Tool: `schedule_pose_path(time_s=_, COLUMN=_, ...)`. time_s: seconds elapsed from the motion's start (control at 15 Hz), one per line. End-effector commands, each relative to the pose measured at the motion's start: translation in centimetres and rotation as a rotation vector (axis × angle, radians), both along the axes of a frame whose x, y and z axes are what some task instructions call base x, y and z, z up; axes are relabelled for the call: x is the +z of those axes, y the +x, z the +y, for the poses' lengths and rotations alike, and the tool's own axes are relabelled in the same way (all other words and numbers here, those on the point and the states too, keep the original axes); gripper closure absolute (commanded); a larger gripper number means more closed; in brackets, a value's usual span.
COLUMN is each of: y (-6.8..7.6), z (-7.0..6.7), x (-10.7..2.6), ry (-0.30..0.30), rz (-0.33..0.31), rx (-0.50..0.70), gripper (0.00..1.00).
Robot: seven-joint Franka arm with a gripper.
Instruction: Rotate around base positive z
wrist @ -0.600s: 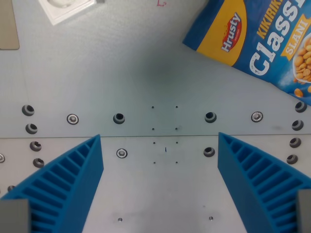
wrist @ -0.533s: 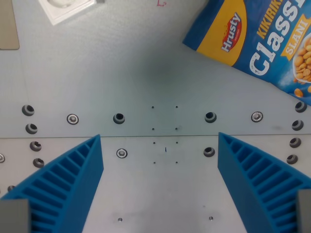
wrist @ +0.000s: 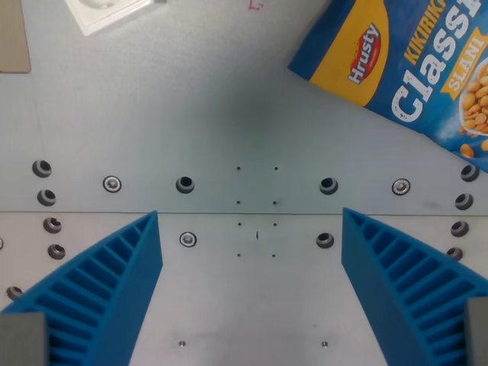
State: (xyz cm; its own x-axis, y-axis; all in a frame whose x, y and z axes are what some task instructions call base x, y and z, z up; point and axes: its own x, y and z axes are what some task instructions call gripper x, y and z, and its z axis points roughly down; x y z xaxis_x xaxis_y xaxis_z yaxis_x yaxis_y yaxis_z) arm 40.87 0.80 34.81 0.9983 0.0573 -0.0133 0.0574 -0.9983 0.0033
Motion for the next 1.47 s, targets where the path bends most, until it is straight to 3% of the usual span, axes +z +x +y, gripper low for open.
schedule_pose_path(time_s=0.07, y=-0.03, z=-0.02, x=0.24, ry=0.000, rz=-0.006, rx=0.103, gripper=0.00)
schedule_pose_path(time_s=1.47, y=-0.03, z=-0.02, x=0.24, ry=-0.001, rz=-0.005, rx=0.383, gripper=0.00)
